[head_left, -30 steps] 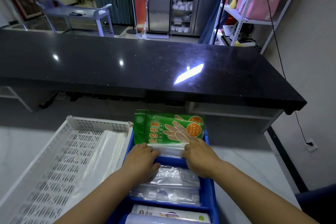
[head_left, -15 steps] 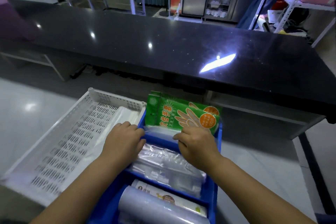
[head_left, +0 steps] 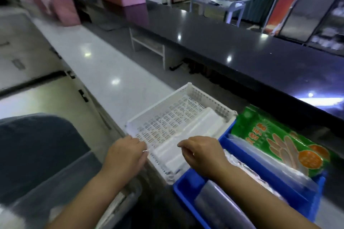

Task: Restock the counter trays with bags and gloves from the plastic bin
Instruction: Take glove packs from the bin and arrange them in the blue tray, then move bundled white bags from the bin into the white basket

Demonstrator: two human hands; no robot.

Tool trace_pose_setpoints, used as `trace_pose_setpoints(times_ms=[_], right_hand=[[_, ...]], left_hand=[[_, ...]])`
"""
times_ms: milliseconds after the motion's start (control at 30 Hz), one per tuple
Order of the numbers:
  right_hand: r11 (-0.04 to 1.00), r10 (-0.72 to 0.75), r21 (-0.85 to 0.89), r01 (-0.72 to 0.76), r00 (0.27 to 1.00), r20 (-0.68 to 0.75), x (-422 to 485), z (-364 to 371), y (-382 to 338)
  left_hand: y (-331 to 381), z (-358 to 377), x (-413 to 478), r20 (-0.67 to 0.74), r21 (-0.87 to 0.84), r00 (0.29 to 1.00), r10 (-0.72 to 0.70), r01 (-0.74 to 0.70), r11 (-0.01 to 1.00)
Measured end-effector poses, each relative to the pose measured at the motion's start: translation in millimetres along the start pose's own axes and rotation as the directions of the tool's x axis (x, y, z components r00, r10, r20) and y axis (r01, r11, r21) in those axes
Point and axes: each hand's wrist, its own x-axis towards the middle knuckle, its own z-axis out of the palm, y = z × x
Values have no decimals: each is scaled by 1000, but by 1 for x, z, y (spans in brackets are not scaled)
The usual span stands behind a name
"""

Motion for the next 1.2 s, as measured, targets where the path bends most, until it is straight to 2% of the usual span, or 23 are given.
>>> trace_pose_setpoints(times_ms=[133, 233, 400, 600, 700, 767, 900, 1000, 1100, 1200], right_hand=[[992, -125, -9, 125, 992, 25, 41, 32, -66], [982, -176, -45, 182, 977, 122, 66, 61, -109], [971, -225, -24, 237, 944, 243, 101, 132, -198], [975, -209, 1, 223, 913, 350, 114, 197, -252], [991, -111, -15, 132, 888, 446, 107, 227, -252], [996, -68, -8, 83, 863, 501, 103, 245, -248], [999, -21, -17, 42, 756, 654, 102, 288, -237], [999, 16, 16, -43, 669, 743, 107, 335, -230], [974, 78, 58, -219, 563, 823, 115, 394, -227], [831, 226, 69, -553, 447, 866, 124, 456, -229]], left_hand=[[-70, -14, -59, 49, 20, 985, -165, 164, 986], [-121, -21, -102, 75, 32, 962, -263, 262, 965], [-218, -24, -194, 118, 32, 884, -453, 452, 891], [-288, 2, -277, 250, -4, 767, -591, 611, 792], [-302, 25, -302, 274, -39, 736, -619, 651, 758], [-306, 41, -312, 338, -45, 711, -616, 666, 744], [-307, 66, -319, 444, -38, 653, -614, 698, 715], [-308, 89, -318, 516, 72, 609, -602, 670, 739], [-312, 116, -316, 525, 101, 579, -624, 685, 721], [-315, 145, -315, 537, 93, 555, -636, 710, 698]])
